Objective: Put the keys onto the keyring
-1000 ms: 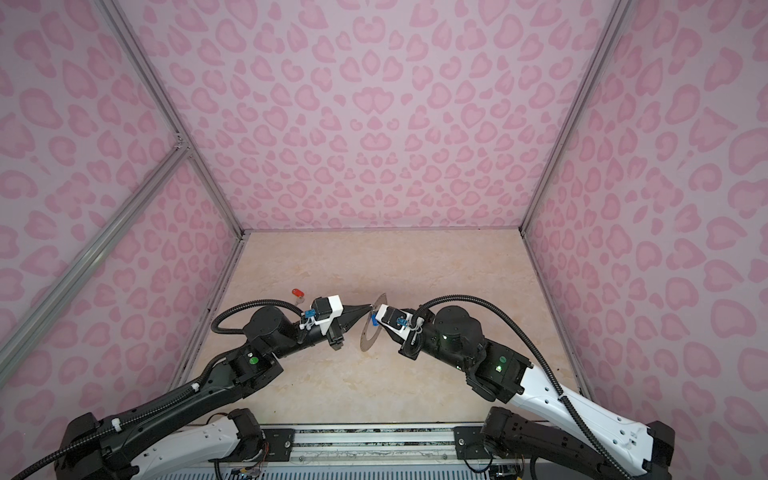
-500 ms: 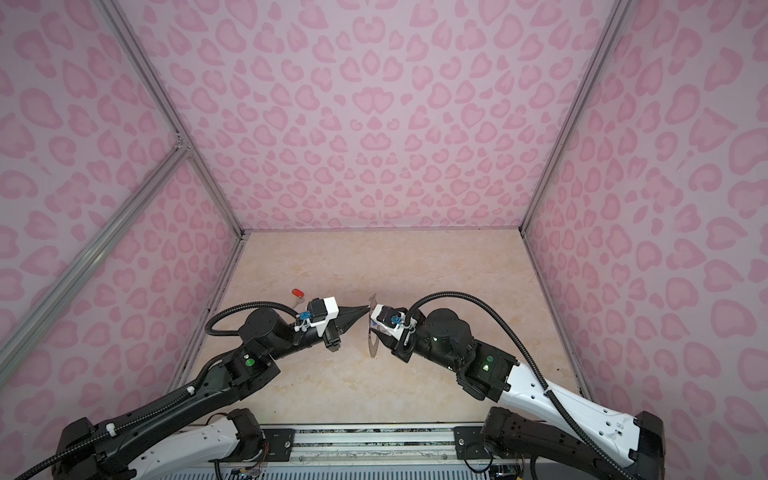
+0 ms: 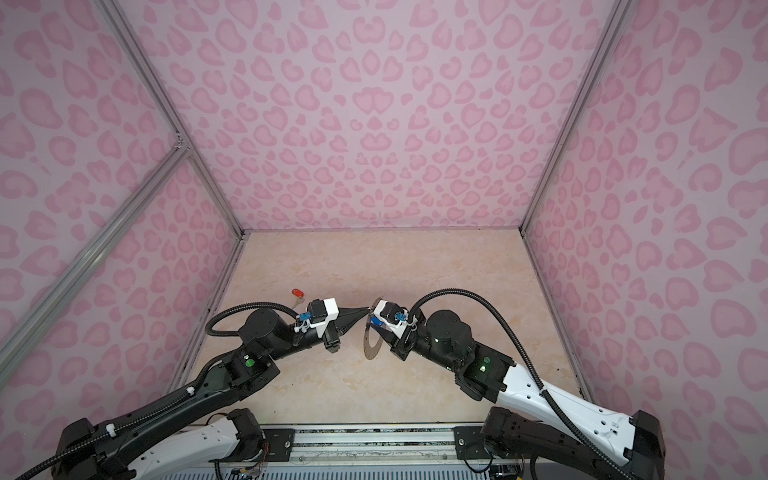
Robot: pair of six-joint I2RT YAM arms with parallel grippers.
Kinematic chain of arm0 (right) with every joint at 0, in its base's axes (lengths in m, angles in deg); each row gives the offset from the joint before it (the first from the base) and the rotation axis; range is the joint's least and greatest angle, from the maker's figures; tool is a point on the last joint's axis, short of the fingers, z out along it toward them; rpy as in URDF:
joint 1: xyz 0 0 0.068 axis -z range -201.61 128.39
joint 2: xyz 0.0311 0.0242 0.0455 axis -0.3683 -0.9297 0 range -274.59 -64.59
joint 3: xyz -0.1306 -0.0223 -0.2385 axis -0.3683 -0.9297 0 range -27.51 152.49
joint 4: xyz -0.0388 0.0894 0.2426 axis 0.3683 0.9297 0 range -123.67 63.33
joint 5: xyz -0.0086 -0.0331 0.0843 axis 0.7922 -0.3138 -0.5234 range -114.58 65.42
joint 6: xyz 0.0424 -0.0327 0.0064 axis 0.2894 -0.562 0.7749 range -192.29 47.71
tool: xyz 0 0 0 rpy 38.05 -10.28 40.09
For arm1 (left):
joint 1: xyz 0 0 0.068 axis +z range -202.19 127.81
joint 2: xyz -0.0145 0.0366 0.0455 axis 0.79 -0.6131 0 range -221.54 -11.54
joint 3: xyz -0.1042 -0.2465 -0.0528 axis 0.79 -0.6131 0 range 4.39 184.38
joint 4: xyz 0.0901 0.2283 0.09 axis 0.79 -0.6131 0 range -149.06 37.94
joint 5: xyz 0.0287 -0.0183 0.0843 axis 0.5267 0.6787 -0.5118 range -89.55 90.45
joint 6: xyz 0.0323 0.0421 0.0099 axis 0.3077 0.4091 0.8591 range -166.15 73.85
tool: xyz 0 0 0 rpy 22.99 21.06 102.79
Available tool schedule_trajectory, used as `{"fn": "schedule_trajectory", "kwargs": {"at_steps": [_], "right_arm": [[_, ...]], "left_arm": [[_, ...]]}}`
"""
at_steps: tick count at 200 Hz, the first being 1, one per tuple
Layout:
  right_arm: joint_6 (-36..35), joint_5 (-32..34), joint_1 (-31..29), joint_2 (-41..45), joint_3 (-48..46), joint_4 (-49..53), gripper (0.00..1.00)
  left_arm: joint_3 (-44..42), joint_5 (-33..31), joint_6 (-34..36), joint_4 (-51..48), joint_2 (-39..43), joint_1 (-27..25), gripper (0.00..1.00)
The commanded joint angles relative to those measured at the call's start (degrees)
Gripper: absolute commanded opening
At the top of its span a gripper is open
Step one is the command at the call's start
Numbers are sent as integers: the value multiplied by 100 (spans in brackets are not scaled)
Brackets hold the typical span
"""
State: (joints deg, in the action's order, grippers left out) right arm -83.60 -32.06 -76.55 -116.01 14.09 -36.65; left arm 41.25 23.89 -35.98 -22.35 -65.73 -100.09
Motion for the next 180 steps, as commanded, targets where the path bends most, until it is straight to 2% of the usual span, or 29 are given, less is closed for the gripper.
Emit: {"fn": "schedule_trajectory", "kwargs": {"at_steps": [1, 38, 65, 72, 89, 107, 132, 180], "right_arm": [[121, -296, 38, 34, -91, -414, 31], [198, -479, 71, 44, -130, -470, 17], [270, -615, 102, 88, -212, -621, 15], [303, -648, 106, 88, -223, -642, 16], [314, -799, 132, 96, -214, -564, 28], [305, -953, 188, 164, -205, -396, 34], [341, -1143, 358, 319, -227, -220, 37], [358, -1500, 695, 422, -201, -69, 37]], "left_arm": [[-14, 108, -22, 278, 41, 8, 3], [-29, 114, -16, 279, 45, 11, 3], [-7, 127, -5, 270, 49, 13, 3], [-4, 133, 10, 263, 42, 6, 3], [13, 140, 33, 245, 49, 15, 3], [14, 173, 38, 230, 58, 9, 3], [4, 232, 36, 228, 70, 11, 3], [13, 370, 28, 197, 71, 9, 3]]}}
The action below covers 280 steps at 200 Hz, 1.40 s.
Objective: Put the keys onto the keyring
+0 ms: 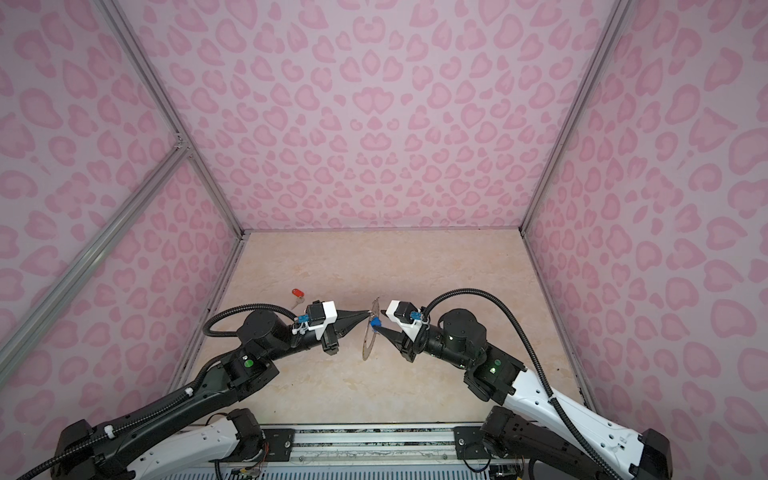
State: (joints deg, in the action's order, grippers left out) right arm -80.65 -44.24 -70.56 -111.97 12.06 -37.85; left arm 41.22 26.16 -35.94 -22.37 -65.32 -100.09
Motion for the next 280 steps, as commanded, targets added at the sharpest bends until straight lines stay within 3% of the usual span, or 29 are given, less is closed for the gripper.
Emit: {"fn": "schedule_trajectory", "kwargs": {"at_steps": [1, 138, 241, 280], "right_arm": [[63, -283, 101, 18, 9, 55, 37], [242, -1196, 317, -378, 175, -175, 35], [536, -1406, 316, -334, -37, -516, 22], [325, -1226, 321, -264, -21, -229, 41]], "left_arm": [[11, 143, 20, 201, 28, 9, 3], [18, 426, -52, 212, -60, 9, 3], [130, 479, 19, 177, -109, 8, 3], [148, 527, 23, 169, -116, 9, 3]]}}
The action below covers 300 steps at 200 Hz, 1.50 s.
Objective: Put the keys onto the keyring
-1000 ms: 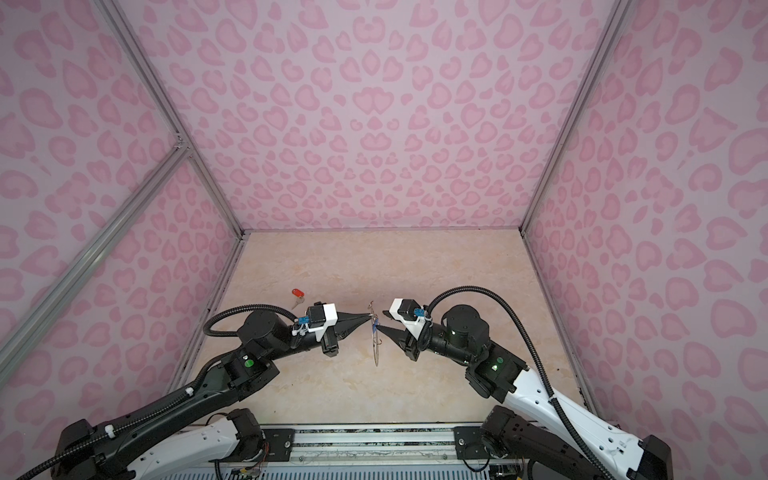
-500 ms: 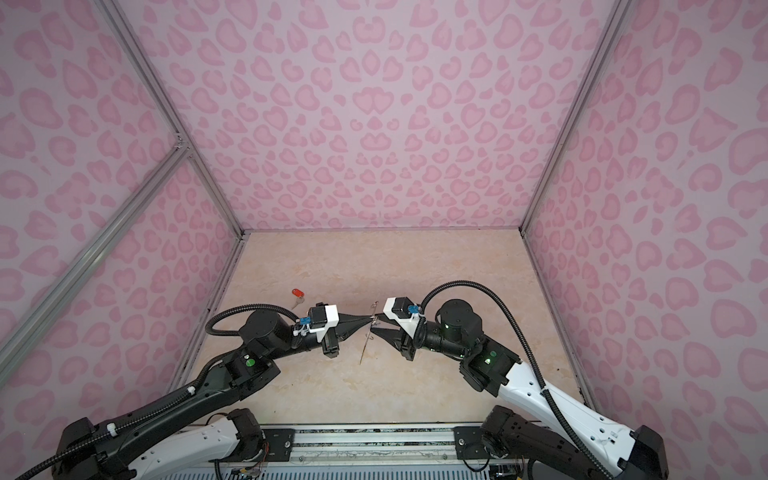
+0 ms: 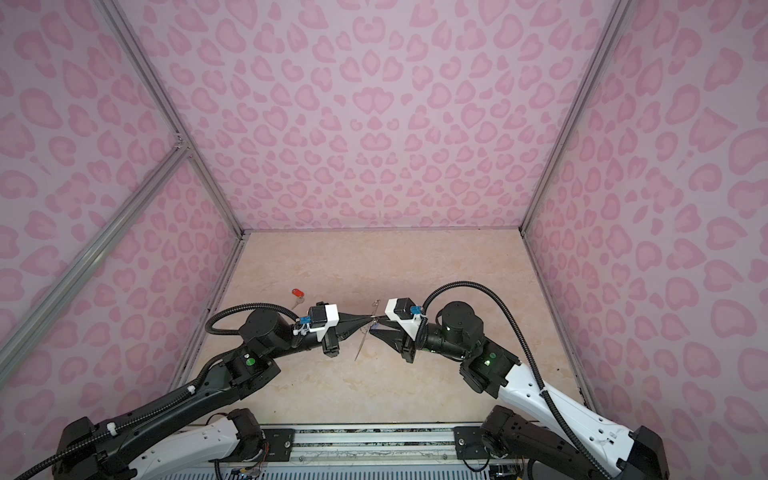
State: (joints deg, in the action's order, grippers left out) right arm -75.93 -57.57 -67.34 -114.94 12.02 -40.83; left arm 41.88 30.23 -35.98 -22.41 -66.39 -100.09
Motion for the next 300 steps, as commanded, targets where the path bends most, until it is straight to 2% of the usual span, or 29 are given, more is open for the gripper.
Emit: {"fn": "schedule_trajectory", "kwargs": {"at_steps": [1, 35, 66, 107, 181, 300], "right_arm": [[-160, 113, -3, 33, -12, 84, 41], [-613, 172, -1, 106, 108, 681, 42], [-658, 53, 31, 62, 118, 634, 40], [-781, -249, 225, 250, 11, 741, 45], [-1515, -188, 446, 403, 379, 2220, 47], [-1457, -1057, 579, -149, 577, 1627, 44]], "left_arm": [[82, 122, 24, 177, -9, 9, 3], [82, 227, 2, 197, -8, 15, 3], [90, 325, -26, 232, -36, 13, 3], [65, 327, -12, 204, -7, 15, 3], [54, 396, -7, 178, -43, 26, 3], [195, 687, -81, 213, -298, 23, 3]]}}
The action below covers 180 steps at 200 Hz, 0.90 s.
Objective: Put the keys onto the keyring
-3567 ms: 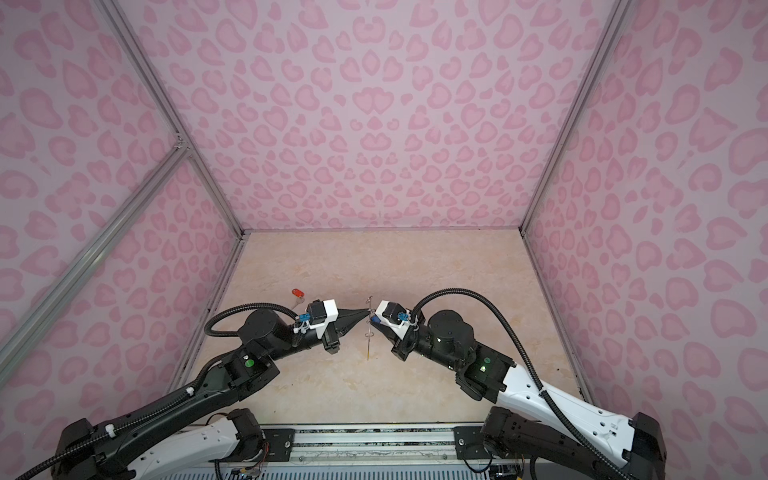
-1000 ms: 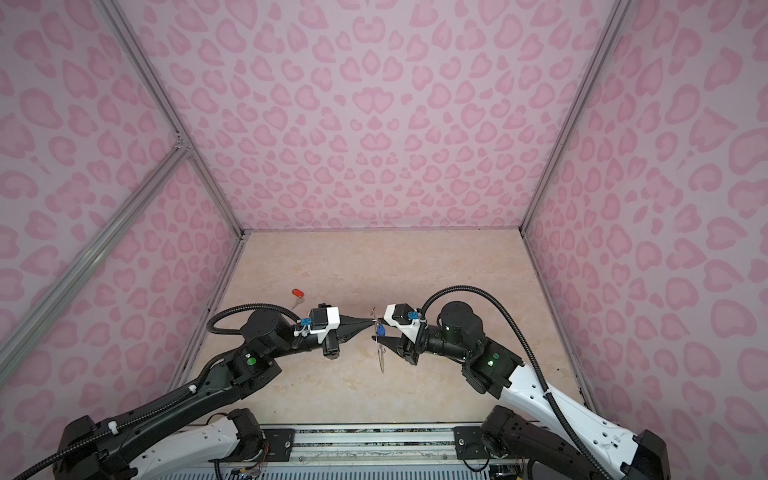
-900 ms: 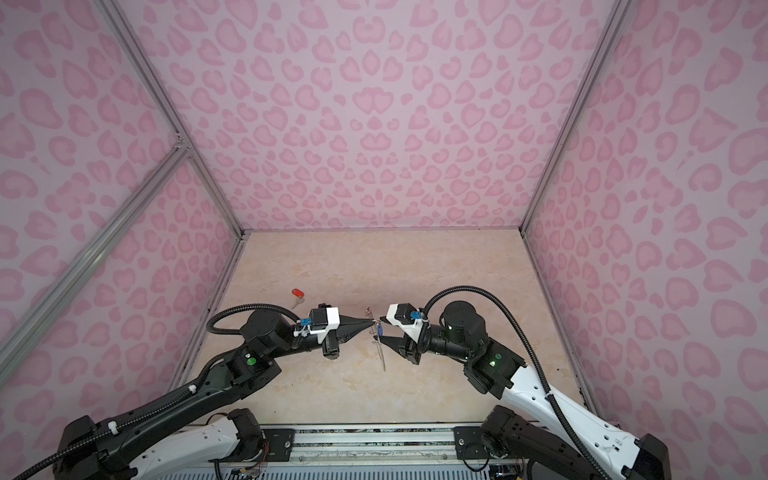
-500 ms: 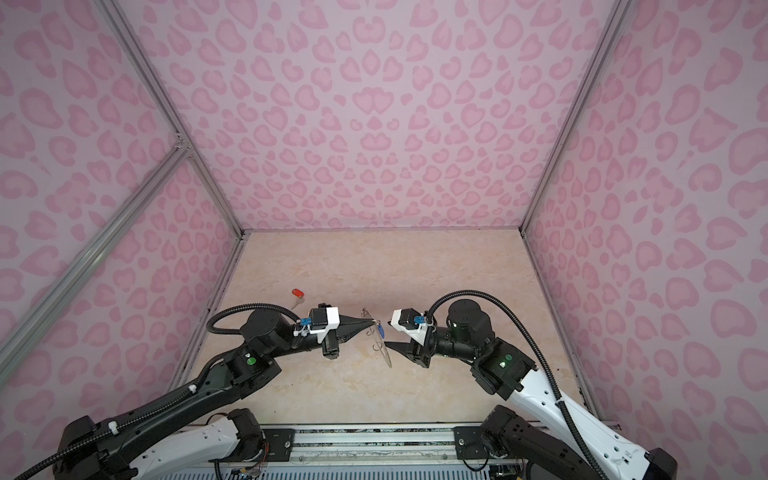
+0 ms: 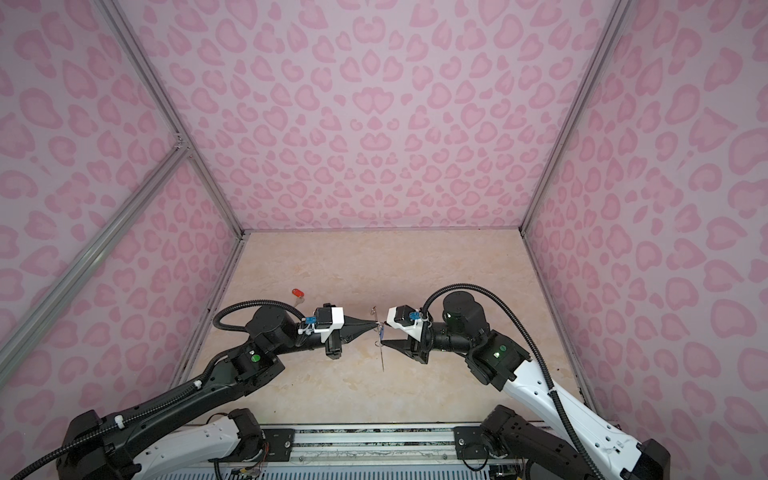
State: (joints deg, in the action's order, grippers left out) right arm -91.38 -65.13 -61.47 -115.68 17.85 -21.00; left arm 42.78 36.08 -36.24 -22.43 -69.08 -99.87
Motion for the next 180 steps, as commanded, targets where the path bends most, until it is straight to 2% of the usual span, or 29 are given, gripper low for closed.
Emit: {"fn": "schedule_trajectory", "kwargs": {"at_steps": [1, 37, 104, 180], "right_arm": [[93, -302, -7, -76, -13, -367, 45], [544, -494, -2, -94, -186, -1175, 42], [1052, -660, -5, -196, -405, -1662, 27], [1040, -419, -5, 68, -474, -1326, 7]], "left_arm": [[111, 101, -53, 217, -29, 7, 3], [133, 145, -120, 288, -65, 4, 3], [133, 136, -107, 298, -56, 7, 3], [107, 57, -30, 210, -12, 29, 3]]}}
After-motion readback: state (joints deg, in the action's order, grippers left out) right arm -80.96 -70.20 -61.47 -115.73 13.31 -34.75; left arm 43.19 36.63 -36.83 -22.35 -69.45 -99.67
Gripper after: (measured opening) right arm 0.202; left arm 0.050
